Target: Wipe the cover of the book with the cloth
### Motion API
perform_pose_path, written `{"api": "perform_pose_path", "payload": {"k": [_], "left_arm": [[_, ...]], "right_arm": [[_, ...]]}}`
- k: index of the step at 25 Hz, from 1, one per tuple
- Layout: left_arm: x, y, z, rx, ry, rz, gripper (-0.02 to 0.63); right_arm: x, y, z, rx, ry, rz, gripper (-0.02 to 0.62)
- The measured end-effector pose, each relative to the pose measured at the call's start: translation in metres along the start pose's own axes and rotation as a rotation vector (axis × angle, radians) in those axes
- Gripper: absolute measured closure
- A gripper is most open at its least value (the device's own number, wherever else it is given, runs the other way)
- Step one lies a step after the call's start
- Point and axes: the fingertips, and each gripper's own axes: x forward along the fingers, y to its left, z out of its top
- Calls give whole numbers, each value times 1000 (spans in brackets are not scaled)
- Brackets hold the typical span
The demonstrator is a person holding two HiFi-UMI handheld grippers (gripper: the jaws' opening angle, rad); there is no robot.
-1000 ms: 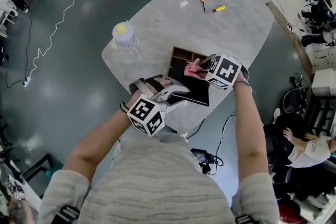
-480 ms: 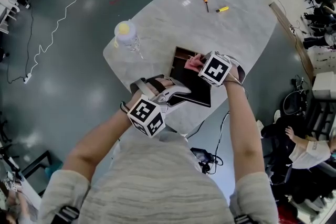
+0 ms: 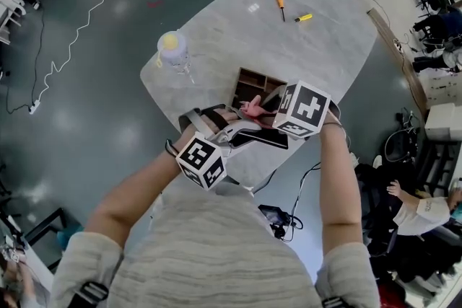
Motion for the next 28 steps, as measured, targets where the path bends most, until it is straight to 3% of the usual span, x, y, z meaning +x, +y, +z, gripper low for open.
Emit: {"api": "perform_pose_path", "payload": {"k": [7,28], "left_arm": [[1,-4,-1,16,7,-13,527],[4,-1,5,-9,7,-17,527]], "right_arm": [[9,-1,1,6,2,32,538],[63,-103,-24,94,8,-213,538]]}}
